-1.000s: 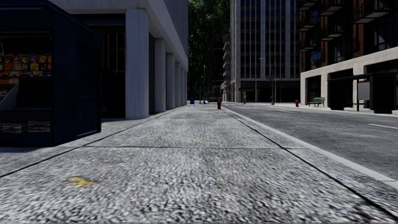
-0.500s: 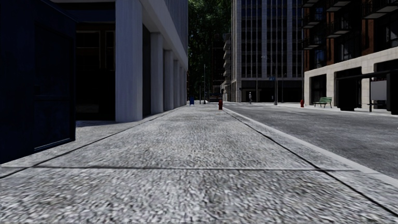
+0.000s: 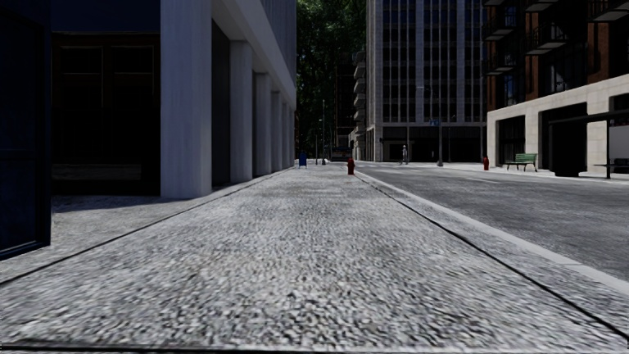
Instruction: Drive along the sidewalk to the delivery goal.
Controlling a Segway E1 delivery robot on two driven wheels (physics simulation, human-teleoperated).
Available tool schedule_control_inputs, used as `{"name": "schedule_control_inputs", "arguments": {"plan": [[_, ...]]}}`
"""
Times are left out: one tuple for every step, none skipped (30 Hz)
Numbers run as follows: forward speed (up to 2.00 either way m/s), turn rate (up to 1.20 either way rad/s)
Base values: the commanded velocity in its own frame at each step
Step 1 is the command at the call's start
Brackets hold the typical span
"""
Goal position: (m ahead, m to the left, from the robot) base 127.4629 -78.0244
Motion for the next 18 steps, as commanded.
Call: {"name": "schedule_control_inputs", "arguments": {"plan": [[2.00,0.00],[2.00,0.00],[2.00,0.00],[2.00,0.00],[2.00,0.00],[2.00,0.00],[2.00,0.00],[2.00,0.00],[2.00,0.00],[2.00,0.00],[2.00,0.00],[2.00,0.00],[2.00,0.00],[2.00,0.00],[2.00,0.00],[2.00,0.00],[2.00,0.00],[2.00,0.00]]}}
